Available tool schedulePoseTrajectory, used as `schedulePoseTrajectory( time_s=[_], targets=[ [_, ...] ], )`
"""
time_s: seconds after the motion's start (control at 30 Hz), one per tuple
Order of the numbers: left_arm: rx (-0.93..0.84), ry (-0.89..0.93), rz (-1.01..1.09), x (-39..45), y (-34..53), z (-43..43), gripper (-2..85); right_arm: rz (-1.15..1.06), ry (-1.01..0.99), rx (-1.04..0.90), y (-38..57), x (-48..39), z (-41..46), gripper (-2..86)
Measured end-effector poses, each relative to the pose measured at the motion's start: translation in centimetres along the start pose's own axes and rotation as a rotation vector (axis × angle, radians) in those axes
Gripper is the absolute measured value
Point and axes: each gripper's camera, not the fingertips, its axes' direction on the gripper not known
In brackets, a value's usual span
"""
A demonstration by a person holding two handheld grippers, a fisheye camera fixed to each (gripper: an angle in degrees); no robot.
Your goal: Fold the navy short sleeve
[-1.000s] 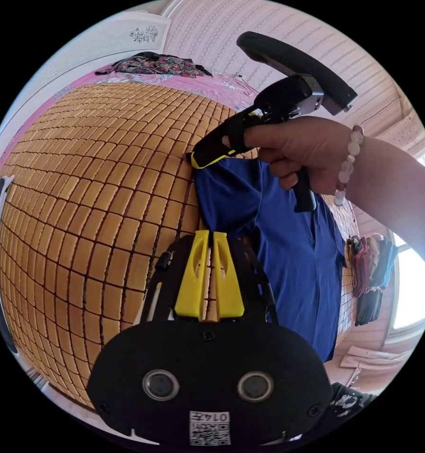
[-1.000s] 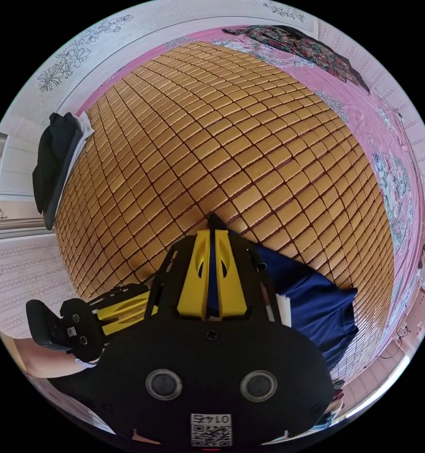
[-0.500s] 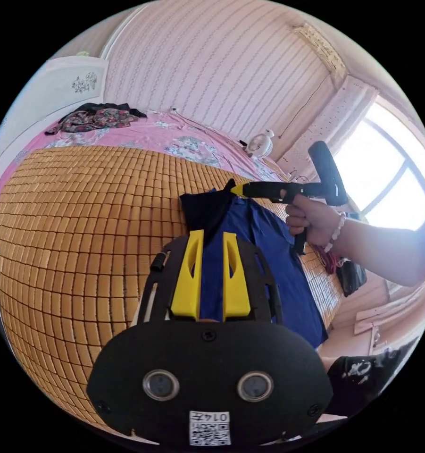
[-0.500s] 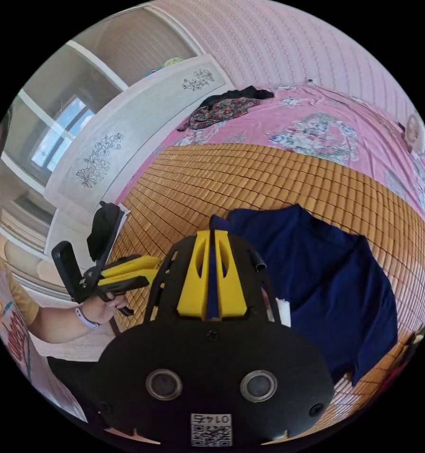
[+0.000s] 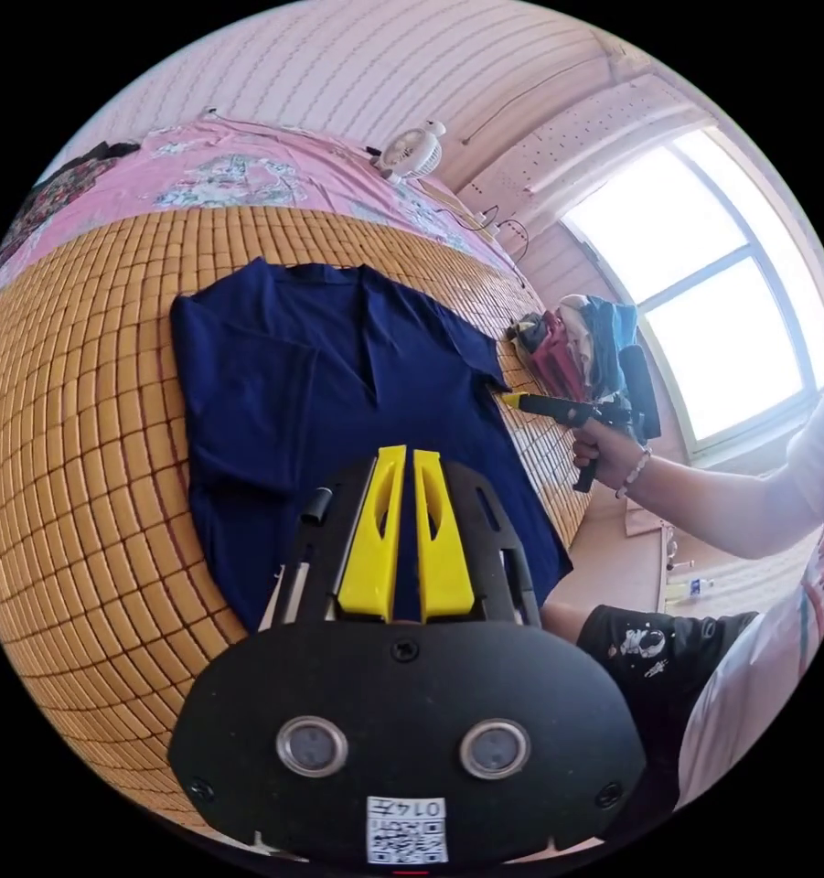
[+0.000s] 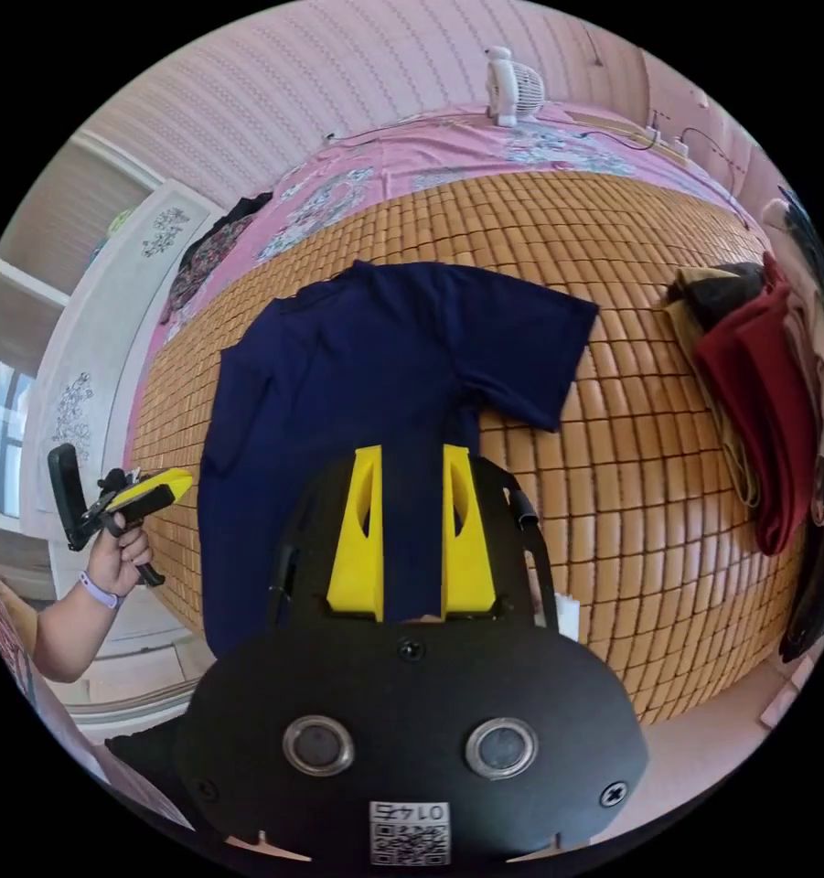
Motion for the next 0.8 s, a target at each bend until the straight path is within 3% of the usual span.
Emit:
schedulePoseTrajectory(
  time_s=[0.43, 0.67, 0.8],
  targets=[
    [-0.107, -0.016, 0.272, 15.5, -21.1, 17.5, 5.9, 0.253, -0.216, 0.086, 1.4, 12.3, 0.6, 8.1],
    [-0.203, -0.03, 0.297, 21.1, -26.2, 25.0, 7.3, 0.241, -0.207, 0.109, 3.2, 14.0, 1.0, 3.0],
    [-0.228, -0.196, 0.38, 23.3, -25.9, 27.5, 4.6, 0.213, -0.23, 0.129, 3.8, 14.6, 0.9, 1.8]
  ],
)
